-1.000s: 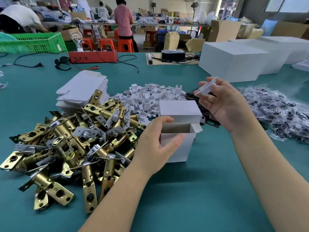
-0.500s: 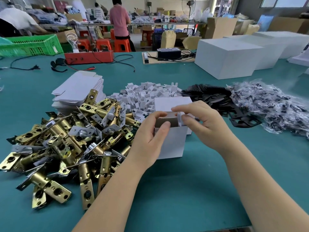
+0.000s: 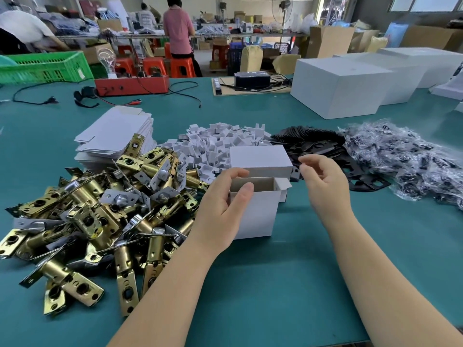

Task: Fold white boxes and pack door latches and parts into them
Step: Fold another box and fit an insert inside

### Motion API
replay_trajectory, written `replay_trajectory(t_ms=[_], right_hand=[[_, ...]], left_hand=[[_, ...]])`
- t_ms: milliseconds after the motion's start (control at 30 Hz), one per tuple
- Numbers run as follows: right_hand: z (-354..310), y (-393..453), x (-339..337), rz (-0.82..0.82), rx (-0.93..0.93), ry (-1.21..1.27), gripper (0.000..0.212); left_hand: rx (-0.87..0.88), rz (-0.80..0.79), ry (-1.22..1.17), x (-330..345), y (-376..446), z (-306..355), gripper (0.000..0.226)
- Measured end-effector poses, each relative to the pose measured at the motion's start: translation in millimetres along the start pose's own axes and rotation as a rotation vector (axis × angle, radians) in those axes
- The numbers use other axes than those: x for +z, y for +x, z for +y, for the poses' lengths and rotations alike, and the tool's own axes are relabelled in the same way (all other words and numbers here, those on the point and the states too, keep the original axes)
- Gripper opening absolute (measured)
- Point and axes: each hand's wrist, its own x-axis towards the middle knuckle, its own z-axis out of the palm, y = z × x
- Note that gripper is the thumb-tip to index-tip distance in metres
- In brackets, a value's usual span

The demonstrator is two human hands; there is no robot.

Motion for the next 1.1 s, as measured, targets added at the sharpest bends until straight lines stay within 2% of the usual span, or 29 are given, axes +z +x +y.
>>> replay_trajectory(t_ms=[100, 233, 300, 367, 467, 633, 733, 800, 900, 1000, 1100], right_hand=[[33, 20, -10, 0.020, 0.170, -0.381, 0.027], [54, 27, -12, -0.130, 0.285, -0.733, 0.047], [54, 25, -7, -0.209, 0.245, -0.837, 0.052], [50, 23, -2, -0.311, 0.100, -0.918, 0.053], [47, 24, 6, -0.412, -0.113, -0.805, 0.048], [49, 41, 1, -0.500, -0.026, -0.988, 0.040], [52, 43, -3, -0.430, -0.106, -1.036, 0.037], [50, 44, -8, -0.302, -0.099, -0.945, 0.033], [42, 44, -17, -0.074, 0.144, -0.607, 0.029], [32, 43, -22, -0.006, 0.400, -0.150, 0.019], [19, 35, -24, 0.023, 0.485, 0.189, 0.032]], left_hand=[[0.012, 0.009, -0.004, 0, -1, -1, 0.031], [0.028, 0.006, 0.010, -1, -2, -2, 0.037], [0.030, 0.006, 0.008, -1, -3, -1, 0.033], [0.024, 0.006, 0.004, -1, -3, -1, 0.031], [0.008, 0.000, 0.007, -1, -3, -1, 0.024], [-0.008, -0.006, 0.016, -2, -3, -2, 0.020], [-0.010, -0.010, 0.011, -2, -2, -3, 0.023], [-0.008, -0.004, 0.011, -2, -2, -2, 0.029], [-0.002, 0.001, 0.001, -1, -1, -1, 0.031], [0.001, 0.001, -0.003, 0, -2, -2, 0.030], [0.014, 0.003, -0.002, 0, -2, -1, 0.037]])
